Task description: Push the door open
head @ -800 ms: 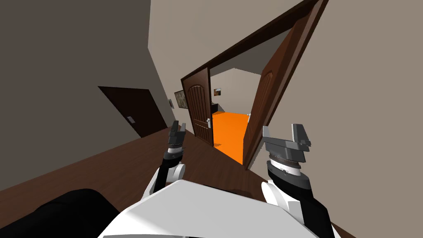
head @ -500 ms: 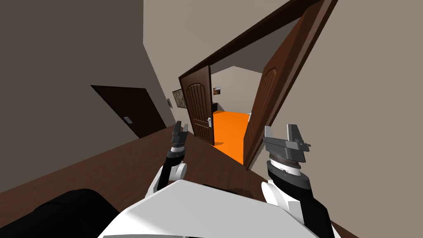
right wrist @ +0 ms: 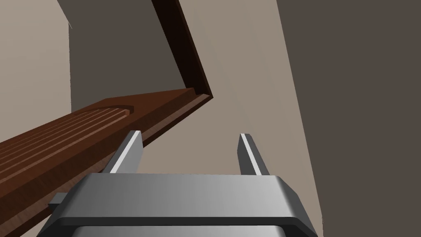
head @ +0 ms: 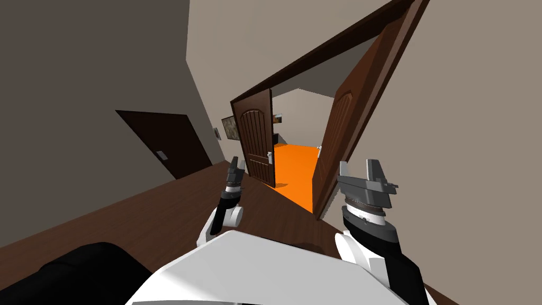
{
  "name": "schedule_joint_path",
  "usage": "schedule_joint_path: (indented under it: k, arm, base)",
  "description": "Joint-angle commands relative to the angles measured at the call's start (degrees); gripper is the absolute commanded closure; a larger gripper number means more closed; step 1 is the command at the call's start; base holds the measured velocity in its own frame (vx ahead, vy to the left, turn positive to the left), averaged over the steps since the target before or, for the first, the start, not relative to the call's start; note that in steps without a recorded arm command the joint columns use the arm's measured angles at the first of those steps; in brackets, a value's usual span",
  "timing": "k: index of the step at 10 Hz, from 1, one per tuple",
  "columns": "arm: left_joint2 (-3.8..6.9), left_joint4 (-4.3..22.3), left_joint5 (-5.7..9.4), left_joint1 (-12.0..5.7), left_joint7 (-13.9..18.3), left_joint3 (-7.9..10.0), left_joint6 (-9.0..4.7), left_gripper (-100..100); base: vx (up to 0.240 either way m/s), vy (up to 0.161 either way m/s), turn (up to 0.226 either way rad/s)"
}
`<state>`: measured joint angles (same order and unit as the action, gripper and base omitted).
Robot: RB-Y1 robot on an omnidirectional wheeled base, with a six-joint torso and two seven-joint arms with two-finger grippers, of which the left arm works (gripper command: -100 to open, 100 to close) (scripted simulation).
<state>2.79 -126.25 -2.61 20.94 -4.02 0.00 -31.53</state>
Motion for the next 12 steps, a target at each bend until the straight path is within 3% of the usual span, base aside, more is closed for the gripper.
schedule_joint_path:
  k: [1,3,4,6,7,10,11,12]
  arm:
    - [0.36,2.8,0.38,-1.25,0.5,-0.22,-0.02,-100]
    - [0.67,6.0,0.74,-3.34,0.9,-0.66,0.20,-100]
    - [0.67,6.6,0.74,-3.34,0.9,-0.66,0.20,-100]
    - [0.97,10.6,1.14,-5.70,1.4,-1.16,0.44,-100]
    - [0.97,10.9,1.14,-5.70,1.4,-1.16,0.44,-100]
    - [1.40,16.7,1.80,-9.51,2.2,-1.97,0.84,-100]
    - [1.40,17.8,1.80,-9.51,2.2,-1.97,0.84,-100]
    - [1.54,19.9,2.03,-10.85,2.4,-2.25,0.97,-100]
  base:
    - [0.065,0.100,-0.044]
    - [0.080,0.091,-0.051]
    - [0.050,0.051,-0.016]
    - [0.042,0.055,-0.039]
    - [0.038,0.055,-0.023]
    - [0.069,0.076,-0.048]
    - [0.056,0.080,-0.029]
    - [0.047,0.066,-0.034]
